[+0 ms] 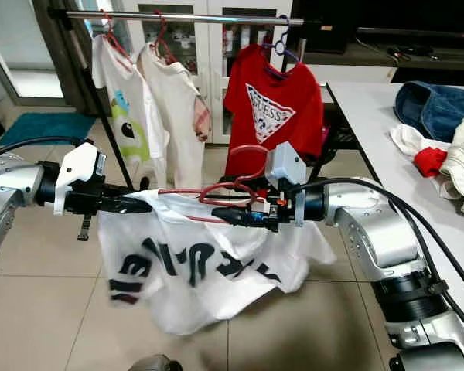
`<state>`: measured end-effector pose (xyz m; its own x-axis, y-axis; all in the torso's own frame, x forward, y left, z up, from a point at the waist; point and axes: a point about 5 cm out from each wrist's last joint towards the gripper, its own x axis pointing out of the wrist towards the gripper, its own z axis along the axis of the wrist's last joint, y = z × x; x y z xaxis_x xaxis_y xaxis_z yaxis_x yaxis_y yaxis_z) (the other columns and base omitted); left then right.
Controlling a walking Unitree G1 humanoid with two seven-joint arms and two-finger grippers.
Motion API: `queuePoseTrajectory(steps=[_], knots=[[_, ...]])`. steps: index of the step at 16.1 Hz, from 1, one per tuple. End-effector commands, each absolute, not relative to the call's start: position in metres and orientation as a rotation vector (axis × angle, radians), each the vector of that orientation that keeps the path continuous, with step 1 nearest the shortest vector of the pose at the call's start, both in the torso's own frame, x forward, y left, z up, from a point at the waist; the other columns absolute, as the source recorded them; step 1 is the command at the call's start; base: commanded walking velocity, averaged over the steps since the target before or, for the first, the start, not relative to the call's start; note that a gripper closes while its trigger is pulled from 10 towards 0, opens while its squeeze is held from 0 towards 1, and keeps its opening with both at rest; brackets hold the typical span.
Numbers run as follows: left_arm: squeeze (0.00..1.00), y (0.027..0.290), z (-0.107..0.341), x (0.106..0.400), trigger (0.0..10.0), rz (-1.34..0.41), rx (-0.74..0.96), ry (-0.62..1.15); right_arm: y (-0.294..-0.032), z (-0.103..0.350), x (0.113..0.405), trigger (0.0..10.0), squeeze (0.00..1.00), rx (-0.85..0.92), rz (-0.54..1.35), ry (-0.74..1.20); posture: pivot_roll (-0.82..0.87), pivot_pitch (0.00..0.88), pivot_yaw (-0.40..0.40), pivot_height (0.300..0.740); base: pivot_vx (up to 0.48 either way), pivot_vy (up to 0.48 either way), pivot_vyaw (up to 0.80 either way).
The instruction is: Hang hanger
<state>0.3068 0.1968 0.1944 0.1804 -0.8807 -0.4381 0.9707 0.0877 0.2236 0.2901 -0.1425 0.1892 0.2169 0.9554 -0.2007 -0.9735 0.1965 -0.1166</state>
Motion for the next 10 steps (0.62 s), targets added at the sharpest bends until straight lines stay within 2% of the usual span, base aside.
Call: queuePoseTrajectory(steps=[1,2,10], knots=[[0.00,0.196,0.207,0.308,0.0,-1.381,0.526,0.157,-0.140,0.192,0.291,1.5,0.00,-0.269,1.363,0.093,-0.02,0.000,-0.010,0.740,0.000,0.000,0.00],[0.00,0.198,0.208,0.309,0.0,-1.371,0.525,0.153,-0.139,0.191,0.291,0.0,0.00,-0.260,1.379,0.101,-0.02,0.000,-0.013,0.740,0.000,0.000,0.00],[0.00,0.212,0.215,0.309,0.0,-1.289,0.506,0.131,-0.140,0.192,0.289,0.0,0.00,-0.234,1.417,0.122,-0.02,0.000,-0.024,0.740,0.000,0.000,0.00]])
